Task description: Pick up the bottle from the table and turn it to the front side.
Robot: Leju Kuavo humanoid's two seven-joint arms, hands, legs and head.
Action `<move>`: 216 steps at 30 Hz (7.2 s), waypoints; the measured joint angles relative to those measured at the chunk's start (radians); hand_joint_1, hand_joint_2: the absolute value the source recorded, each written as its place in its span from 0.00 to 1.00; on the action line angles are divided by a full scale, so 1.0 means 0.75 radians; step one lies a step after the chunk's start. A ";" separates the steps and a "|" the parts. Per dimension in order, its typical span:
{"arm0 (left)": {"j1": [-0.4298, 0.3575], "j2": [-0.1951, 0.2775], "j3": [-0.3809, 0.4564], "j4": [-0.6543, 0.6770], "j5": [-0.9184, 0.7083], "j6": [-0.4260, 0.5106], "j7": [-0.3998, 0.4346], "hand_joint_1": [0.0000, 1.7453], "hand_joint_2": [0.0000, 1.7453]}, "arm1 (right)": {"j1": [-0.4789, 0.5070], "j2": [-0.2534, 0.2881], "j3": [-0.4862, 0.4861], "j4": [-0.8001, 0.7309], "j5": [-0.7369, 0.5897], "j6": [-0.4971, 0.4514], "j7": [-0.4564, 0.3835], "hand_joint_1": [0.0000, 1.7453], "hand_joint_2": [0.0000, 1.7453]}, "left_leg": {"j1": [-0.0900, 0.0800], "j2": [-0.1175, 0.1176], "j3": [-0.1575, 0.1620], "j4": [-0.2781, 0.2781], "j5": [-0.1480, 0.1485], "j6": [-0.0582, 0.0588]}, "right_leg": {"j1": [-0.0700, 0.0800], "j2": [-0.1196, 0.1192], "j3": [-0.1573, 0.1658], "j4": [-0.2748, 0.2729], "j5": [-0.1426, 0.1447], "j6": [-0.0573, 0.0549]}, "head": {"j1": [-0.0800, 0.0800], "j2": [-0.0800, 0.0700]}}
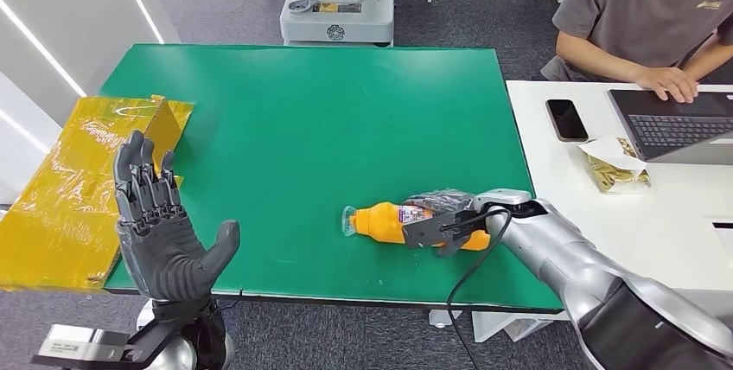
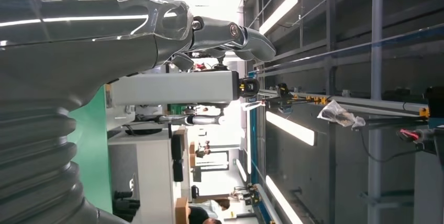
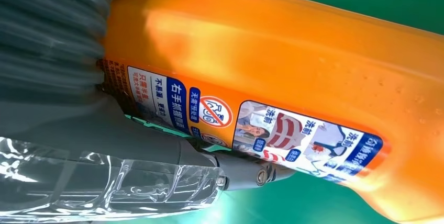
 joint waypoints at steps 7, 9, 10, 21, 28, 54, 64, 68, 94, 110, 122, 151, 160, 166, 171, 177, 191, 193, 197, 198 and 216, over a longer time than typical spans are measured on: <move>0.001 -0.016 0.022 0.001 -0.008 -0.002 0.000 0.00 1.00 | -0.009 -0.001 0.003 0.001 0.012 -0.018 0.034 1.00 1.00 | 0.000 0.000 0.000 0.000 0.000 0.000 | 0.000 0.000 0.000 0.000 0.000 0.000 | 0.000 0.000; 0.001 -0.021 0.030 0.001 -0.007 -0.003 0.000 0.00 1.00 | -0.015 0.001 0.004 0.001 0.014 -0.025 0.036 1.00 1.00 | 0.000 0.000 0.000 0.000 0.000 0.000 | 0.000 0.000 0.000 0.001 0.000 0.000 | 0.000 0.000; 0.000 -0.023 0.033 0.001 -0.007 -0.004 0.000 0.00 1.00 | -0.018 0.004 0.005 0.001 0.015 -0.031 0.039 1.00 1.00 | 0.000 0.000 0.000 0.000 0.000 0.000 | 0.000 0.000 0.000 0.001 0.000 0.000 | 0.000 0.000; 0.000 -0.040 0.066 0.001 -0.007 -0.011 0.000 0.00 1.00 | -0.023 0.042 0.007 0.015 0.011 -0.116 0.056 1.00 1.00 | 0.000 -0.001 -0.001 0.000 0.000 0.000 | 0.000 0.000 -0.001 0.001 0.000 0.000 | 0.000 0.000; 0.000 -0.043 0.071 0.001 -0.007 -0.011 0.000 0.00 1.00 | -0.023 0.051 0.007 0.023 0.011 -0.118 0.055 1.00 1.00 | 0.000 0.000 -0.001 0.000 0.000 0.000 | 0.000 0.000 -0.001 0.001 0.000 0.000 | 0.000 0.000; 0.003 -0.046 0.091 0.014 -0.015 0.014 0.000 0.00 1.00 | 0.175 0.115 -0.349 -0.169 -0.222 -1.013 -0.054 1.00 1.00 | 0.000 -0.001 -0.004 -0.001 0.000 0.000 | 0.000 -0.001 -0.005 0.001 -0.001 0.000 | 0.000 0.000; -0.014 -0.057 0.091 0.093 0.005 -0.011 0.000 0.00 1.00 | 0.349 0.122 -0.563 -0.417 -0.227 -1.318 -0.194 1.00 1.00 | 0.000 0.000 -0.005 -0.001 -0.001 0.000 | 0.000 0.000 -0.005 0.001 -0.001 0.000 | 0.000 0.000; -0.036 -0.057 0.091 0.142 0.025 -0.041 0.001 0.00 1.00 | 0.396 0.134 -0.612 -0.485 -0.174 -1.417 -0.278 1.00 1.00 | 0.000 0.000 -0.005 -0.001 -0.001 -0.001 | 0.000 0.000 -0.005 0.001 -0.001 0.000 | 0.000 0.000; -0.374 -0.028 0.068 0.503 -0.161 -0.244 0.260 0.00 1.00 | 0.698 0.306 -0.946 -0.961 0.422 -1.447 -0.396 1.00 1.00 | 0.000 0.000 -0.006 -0.001 0.000 -0.001 | 0.000 0.000 -0.007 0.001 -0.001 0.000 | 0.000 0.000; -0.477 -0.030 -0.008 0.542 0.178 -0.580 0.339 0.00 1.00 | 0.622 0.349 -0.870 -0.799 0.369 -1.447 -0.392 1.00 1.00 | 0.000 0.000 -0.006 -0.001 0.000 -0.001 | 0.000 0.000 -0.007 0.001 -0.001 -0.001 | 0.000 0.000; -0.522 -0.021 -0.113 0.506 0.220 -0.528 0.405 0.00 1.00 | 0.549 0.436 -0.820 -0.673 0.341 -1.447 -0.294 1.00 1.00 | 0.000 0.000 -0.006 -0.001 0.000 -0.001 | 0.000 0.000 -0.007 0.002 -0.001 -0.001 | 0.000 0.000; -0.531 -0.039 -0.165 0.544 0.063 -0.065 0.317 0.00 1.00 | 0.502 0.468 -0.706 -0.623 0.057 -1.372 -0.186 1.00 1.00 | 0.000 -0.001 -0.007 -0.001 0.000 -0.001 | 0.000 -0.001 -0.007 0.002 -0.001 -0.001 | 0.000 0.000; -0.530 -0.041 -0.124 0.546 0.043 0.021 0.329 0.00 1.00 | 0.441 0.484 -0.632 -0.480 0.071 -1.241 -0.094 1.00 1.00 | 0.000 -0.001 -0.007 -0.001 0.000 -0.001 | 0.000 -0.001 -0.007 0.002 -0.001 -0.001 | 0.000 0.000; -0.520 -0.041 -0.096 0.548 0.041 0.027 0.334 0.00 1.00 | 0.425 0.491 -0.606 -0.425 0.088 -1.223 -0.081 1.00 1.00 | 0.000 -0.001 -0.007 -0.001 0.000 -0.001 | 0.000 0.000 -0.007 0.002 -0.001 -0.001 | 0.000 0.000; -0.509 -0.042 -0.082 0.548 0.021 0.022 0.356 0.00 1.00 | 0.422 0.495 -0.601 -0.411 0.119 -1.243 -0.061 1.00 1.00 | 0.000 -0.001 -0.007 -0.001 0.000 -0.001 | 0.000 -0.001 -0.007 0.002 -0.001 -0.001 | 0.000 0.000; -0.514 -0.045 -0.079 0.554 -0.002 -0.006 0.392 0.00 1.00 | 0.425 0.495 -0.604 -0.414 0.129 -1.359 -0.083 1.00 1.00 | 0.000 -0.001 -0.007 -0.001 0.000 -0.001 | 0.000 0.000 -0.007 0.002 -0.001 -0.001 | 0.000 0.000; -0.532 -0.081 -0.078 0.563 -0.005 -0.052 0.405 0.00 1.00 | 0.511 0.529 -0.796 -0.565 0.208 -1.447 -0.308 1.00 1.00 | 0.000 -0.001 -0.007 -0.001 0.000 -0.001 | 0.000 -0.001 -0.007 0.002 -0.001 -0.001 | 0.000 0.000; -0.533 -0.086 -0.078 0.565 -0.004 -0.053 0.405 0.00 1.00 | 0.522 0.537 -0.817 -0.577 0.223 -1.447 -0.310 1.00 1.00 | 0.000 -0.001 -0.007 -0.001 0.000 -0.001 | 0.000 -0.001 -0.007 0.002 -0.001 -0.001 | 0.000 0.000; -0.534 -0.090 -0.078 0.566 -0.002 -0.052 0.405 0.00 1.00 | 0.533 0.549 -0.831 -0.581 0.221 -1.447 -0.293 1.00 1.00 | 0.000 -0.001 -0.007 -0.001 0.000 -0.001 | 0.000 0.000 -0.007 0.002 -0.001 -0.001 | 0.000 0.000; -0.535 -0.090 -0.077 0.567 0.000 -0.052 0.405 0.08 1.00 | 0.534 0.551 -0.831 -0.579 0.216 -1.446 -0.280 1.00 1.00 | 0.000 -0.001 -0.007 -0.001 0.000 -0.001 | 0.000 0.000 -0.007 0.002 -0.001 -0.001 | 0.000 0.000; -0.522 -0.086 -0.075 0.568 0.000 -0.011 0.405 1.00 1.00 | 0.488 0.553 -0.742 -0.494 0.178 -1.432 -0.172 1.00 1.00 | 0.000 -0.001 -0.007 -0.001 0.000 -0.001 | 0.000 -0.001 -0.007 0.002 -0.001 -0.001 | 0.000 0.000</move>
